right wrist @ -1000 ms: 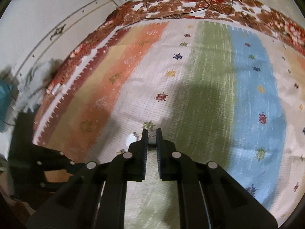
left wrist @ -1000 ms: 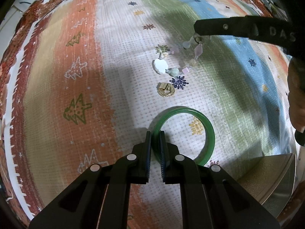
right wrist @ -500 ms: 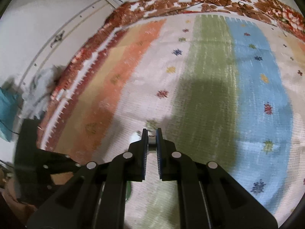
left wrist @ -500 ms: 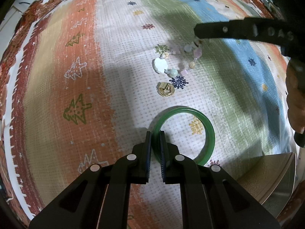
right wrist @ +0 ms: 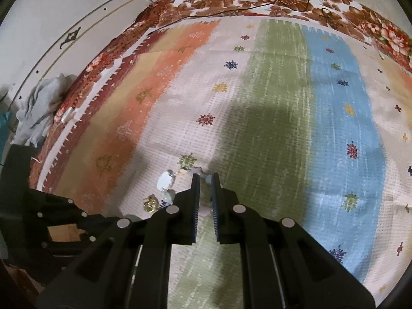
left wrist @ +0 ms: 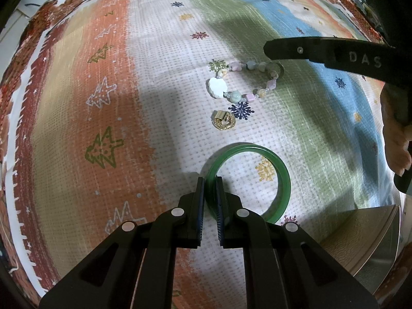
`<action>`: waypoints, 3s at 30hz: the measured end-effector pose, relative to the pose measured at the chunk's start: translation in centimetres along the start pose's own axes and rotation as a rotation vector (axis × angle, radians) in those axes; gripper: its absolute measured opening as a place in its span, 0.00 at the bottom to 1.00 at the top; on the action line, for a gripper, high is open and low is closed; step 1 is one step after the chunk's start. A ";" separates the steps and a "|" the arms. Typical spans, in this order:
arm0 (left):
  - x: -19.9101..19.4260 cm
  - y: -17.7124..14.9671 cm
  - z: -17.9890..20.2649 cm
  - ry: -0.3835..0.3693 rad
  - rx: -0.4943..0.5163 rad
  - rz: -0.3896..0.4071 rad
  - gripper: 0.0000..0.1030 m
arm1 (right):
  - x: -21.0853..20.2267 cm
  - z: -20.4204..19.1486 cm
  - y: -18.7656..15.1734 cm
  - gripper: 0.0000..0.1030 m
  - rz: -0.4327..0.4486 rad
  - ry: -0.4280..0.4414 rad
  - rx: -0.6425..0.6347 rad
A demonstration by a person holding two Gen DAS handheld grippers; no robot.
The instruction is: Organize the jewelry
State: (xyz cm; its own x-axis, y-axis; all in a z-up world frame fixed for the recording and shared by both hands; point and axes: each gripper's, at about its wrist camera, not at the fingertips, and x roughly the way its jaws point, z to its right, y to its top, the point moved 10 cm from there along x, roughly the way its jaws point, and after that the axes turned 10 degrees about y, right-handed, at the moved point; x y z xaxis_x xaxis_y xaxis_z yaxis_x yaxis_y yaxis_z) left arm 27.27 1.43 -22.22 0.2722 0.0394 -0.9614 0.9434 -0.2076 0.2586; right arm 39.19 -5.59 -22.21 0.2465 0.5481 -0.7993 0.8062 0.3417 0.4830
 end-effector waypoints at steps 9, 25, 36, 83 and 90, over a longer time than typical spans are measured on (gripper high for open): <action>0.0 -0.1 0.1 0.001 0.001 0.001 0.09 | 0.4 0.8 -0.5 0.11 -0.029 -0.030 -0.009; 0.2 -0.1 0.4 0.005 0.006 0.000 0.09 | 1.6 0.8 -1.3 0.15 -0.064 -0.025 -0.026; 0.1 -0.1 0.7 0.008 0.011 0.002 0.09 | 0.3 0.5 -0.5 0.10 -0.020 -0.018 -0.016; -11.4 0.3 1.9 -0.089 -0.084 0.247 0.10 | -13.6 -5.6 -7.1 0.10 0.189 -0.103 -0.059; -14.6 -1.2 3.3 -0.098 -0.066 0.309 0.10 | -15.8 -6.5 -8.6 0.10 0.232 -0.112 -0.072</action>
State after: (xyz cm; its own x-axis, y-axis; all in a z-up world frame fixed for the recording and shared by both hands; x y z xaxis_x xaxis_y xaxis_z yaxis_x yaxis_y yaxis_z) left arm 21.55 -2.15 -8.83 0.5312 -0.1105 -0.8400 0.8300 -0.1311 0.5421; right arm 24.84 -12.20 -11.43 0.4817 0.5313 -0.6969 0.6818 0.2724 0.6789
